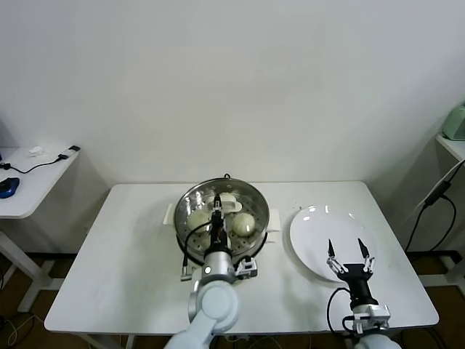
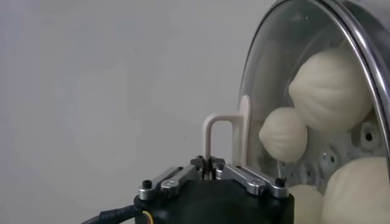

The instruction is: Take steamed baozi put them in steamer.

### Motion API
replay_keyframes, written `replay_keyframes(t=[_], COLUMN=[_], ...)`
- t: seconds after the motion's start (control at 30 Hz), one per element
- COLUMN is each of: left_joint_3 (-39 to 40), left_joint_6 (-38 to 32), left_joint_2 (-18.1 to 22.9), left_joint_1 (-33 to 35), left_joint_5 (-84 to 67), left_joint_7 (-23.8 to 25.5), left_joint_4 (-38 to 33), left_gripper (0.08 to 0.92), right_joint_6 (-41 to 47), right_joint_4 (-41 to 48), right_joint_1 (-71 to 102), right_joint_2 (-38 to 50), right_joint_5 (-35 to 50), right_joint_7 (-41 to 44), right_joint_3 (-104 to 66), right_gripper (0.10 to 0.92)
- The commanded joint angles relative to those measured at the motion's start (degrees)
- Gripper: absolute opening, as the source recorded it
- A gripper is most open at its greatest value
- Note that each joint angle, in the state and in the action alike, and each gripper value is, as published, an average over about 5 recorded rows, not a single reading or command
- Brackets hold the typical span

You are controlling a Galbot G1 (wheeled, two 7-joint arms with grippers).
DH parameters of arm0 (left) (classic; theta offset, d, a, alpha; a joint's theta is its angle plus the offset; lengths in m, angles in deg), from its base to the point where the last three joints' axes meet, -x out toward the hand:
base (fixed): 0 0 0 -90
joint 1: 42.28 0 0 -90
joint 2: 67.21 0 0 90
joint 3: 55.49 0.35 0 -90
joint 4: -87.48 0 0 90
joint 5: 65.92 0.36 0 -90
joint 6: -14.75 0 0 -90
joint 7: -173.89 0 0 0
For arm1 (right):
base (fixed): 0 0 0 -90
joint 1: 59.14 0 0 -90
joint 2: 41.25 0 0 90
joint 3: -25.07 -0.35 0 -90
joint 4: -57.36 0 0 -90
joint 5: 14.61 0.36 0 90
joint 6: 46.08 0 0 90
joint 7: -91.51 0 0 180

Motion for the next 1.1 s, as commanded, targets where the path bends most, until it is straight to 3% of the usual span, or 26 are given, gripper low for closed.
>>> replay_keyframes(t=[0.03,0.53,0.67,0.77,0.97,1.1], left_joint_3=[0.01,1.54,1.60,0.26,-13.21,-29.37], left_joint_6=[0.06,0.38,-0.53,-3.34,-15.11,-22.62], left_joint_2=[0.11,-3.51,-4.95,-6.17,-7.44,-8.04], left_joint_1=[0.00,2.57,5.21,7.48,11.60,15.45], left_joint_5=[0.00,-6.12,-12.05,-20.49,-55.76,-82.88], left_joint_7=[-0.15,3.55,1.36,-3.64,-15.34,-16.94], left_joint_4=[0.43,-11.03,-15.67,-18.79,-23.35,-24.39], left_gripper=[0.234,0.668,0.778,0.816,0.822,0.823], right_joint_6=[0.32,3.32,2.20,0.90,-0.53,-0.97], right_joint_4=[-0.36,-1.01,-1.51,-1.81,-1.25,-1.52], right_joint_1=[0.11,0.54,1.32,2.40,3.33,3.46], right_joint_2=[0.15,-0.33,-0.35,-0.11,-0.30,-0.42], right_joint_5=[0.01,0.47,1.33,1.15,0.18,0.88], right_joint_7=[0.22,0.96,0.07,0.59,1.17,1.35], right_joint_3=[-0.04,0.94,1.02,0.64,0.00,-0.22], right_gripper=[0.823,0.823,0.823,0.823,0.823,0.823])
